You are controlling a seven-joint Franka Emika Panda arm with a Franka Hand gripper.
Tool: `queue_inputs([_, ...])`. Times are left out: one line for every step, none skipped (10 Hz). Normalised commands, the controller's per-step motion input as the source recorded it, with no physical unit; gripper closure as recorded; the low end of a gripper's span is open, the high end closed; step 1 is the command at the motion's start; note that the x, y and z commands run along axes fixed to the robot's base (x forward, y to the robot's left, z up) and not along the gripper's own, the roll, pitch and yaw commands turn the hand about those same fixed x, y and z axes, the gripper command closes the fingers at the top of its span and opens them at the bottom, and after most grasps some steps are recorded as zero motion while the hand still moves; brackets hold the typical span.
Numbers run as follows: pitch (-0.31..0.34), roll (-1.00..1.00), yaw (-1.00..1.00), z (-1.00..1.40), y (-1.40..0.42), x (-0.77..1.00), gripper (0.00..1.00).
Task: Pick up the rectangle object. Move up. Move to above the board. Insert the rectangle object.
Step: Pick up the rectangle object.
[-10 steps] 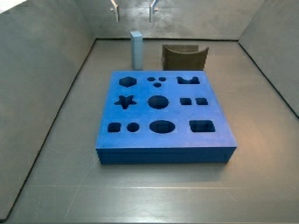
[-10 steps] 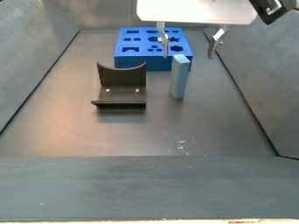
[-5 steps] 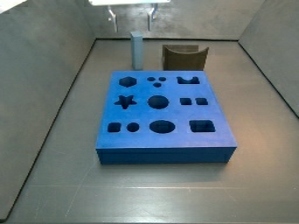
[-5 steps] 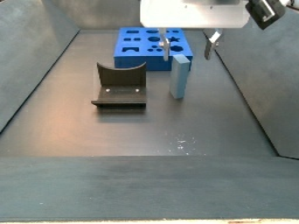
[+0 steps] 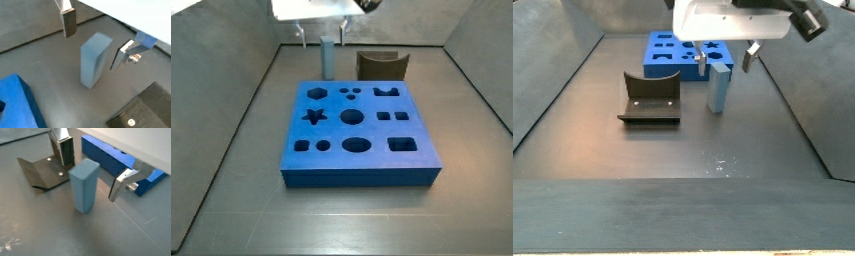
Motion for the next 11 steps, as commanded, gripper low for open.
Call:
queue_inputs([0.0,0.0,0.0,-0.02,0.0,0.0,0.0])
queue_inputs([-0.126,-0.14,0.13,-0.45,0.02,0.13,0.0])
queue_inputs([-0.183,-0.11,0.07,-0.39,0.0,0.06,0.0])
queue_inputs([0.0,-0.01,0.0,0.0,0.0,0.0,0.0])
queue_inputs([0.009,0.0,0.0,0.0,0.0,0.05,0.0])
queue_inputs([0.0,-0.05,0.0,-0.13,0.0,0.16,0.0])
queue_inputs([-0.197,0.0,0.0,-0.55,0.0,0.0,0.0])
queue_inputs([-0.14,0.0,0.0,-0.11,0.0,-0.04,0.0])
queue_inputs([0.0,0.0,0.0,0.0,0.0,0.0,1.0])
queue_inputs([0.0,0.0,0.0,-0.07,-0.01,0.0,1.0])
queue_inputs([0.0,0.0,0.0,0.0,0.0,0.02,1.0])
